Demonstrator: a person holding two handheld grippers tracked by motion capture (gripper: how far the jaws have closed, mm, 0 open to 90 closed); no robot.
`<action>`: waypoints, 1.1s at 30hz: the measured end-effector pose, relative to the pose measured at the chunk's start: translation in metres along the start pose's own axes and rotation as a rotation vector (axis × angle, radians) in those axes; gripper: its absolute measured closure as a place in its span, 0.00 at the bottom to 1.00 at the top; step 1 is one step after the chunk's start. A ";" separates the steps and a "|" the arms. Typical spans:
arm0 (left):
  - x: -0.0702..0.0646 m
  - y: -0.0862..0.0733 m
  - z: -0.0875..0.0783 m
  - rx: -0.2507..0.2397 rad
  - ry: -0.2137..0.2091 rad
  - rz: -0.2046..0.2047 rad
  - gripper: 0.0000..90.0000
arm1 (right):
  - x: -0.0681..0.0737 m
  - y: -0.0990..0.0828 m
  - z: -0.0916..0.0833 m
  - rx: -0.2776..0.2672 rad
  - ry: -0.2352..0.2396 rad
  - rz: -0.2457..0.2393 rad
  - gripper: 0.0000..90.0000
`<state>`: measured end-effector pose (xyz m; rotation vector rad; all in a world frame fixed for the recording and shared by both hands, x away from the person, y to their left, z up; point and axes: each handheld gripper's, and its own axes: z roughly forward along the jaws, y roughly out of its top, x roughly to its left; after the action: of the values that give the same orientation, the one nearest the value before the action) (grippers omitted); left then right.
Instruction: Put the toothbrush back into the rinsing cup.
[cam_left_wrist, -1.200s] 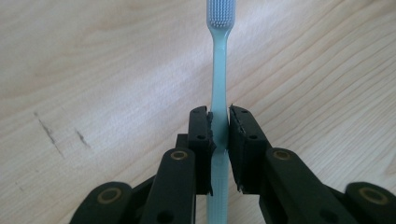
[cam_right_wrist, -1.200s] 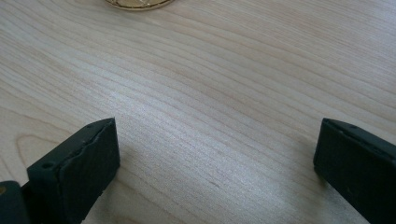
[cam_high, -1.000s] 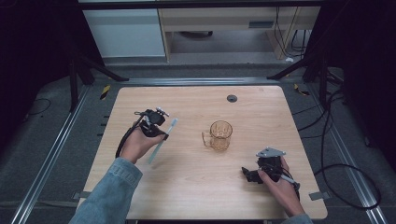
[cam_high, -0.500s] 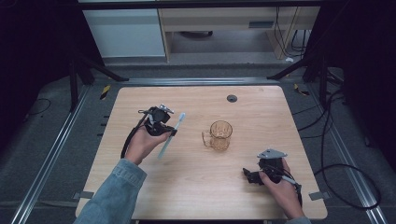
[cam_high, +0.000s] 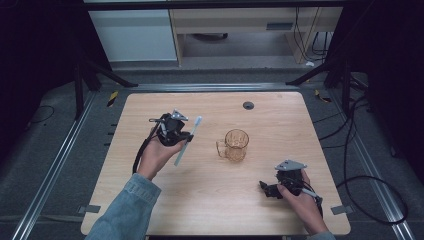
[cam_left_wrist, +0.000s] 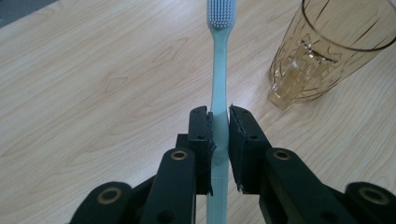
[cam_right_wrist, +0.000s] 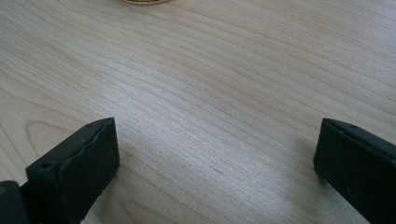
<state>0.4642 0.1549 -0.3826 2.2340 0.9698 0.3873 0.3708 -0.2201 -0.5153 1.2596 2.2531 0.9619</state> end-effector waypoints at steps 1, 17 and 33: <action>-0.001 0.001 0.000 -0.004 0.003 0.005 0.88 | 0.000 0.000 0.000 -0.001 0.000 -0.001 0.01; -0.020 -0.004 -0.009 -0.235 0.094 -0.037 0.88 | 0.000 -0.001 0.000 -0.003 0.006 -0.008 0.01; -0.033 0.000 0.000 -0.416 0.113 -0.107 0.88 | 0.000 -0.001 -0.001 -0.002 0.007 -0.006 0.01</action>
<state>0.4419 0.1305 -0.3828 1.7936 0.9610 0.6118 0.3701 -0.2205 -0.5154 1.2493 2.2590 0.9674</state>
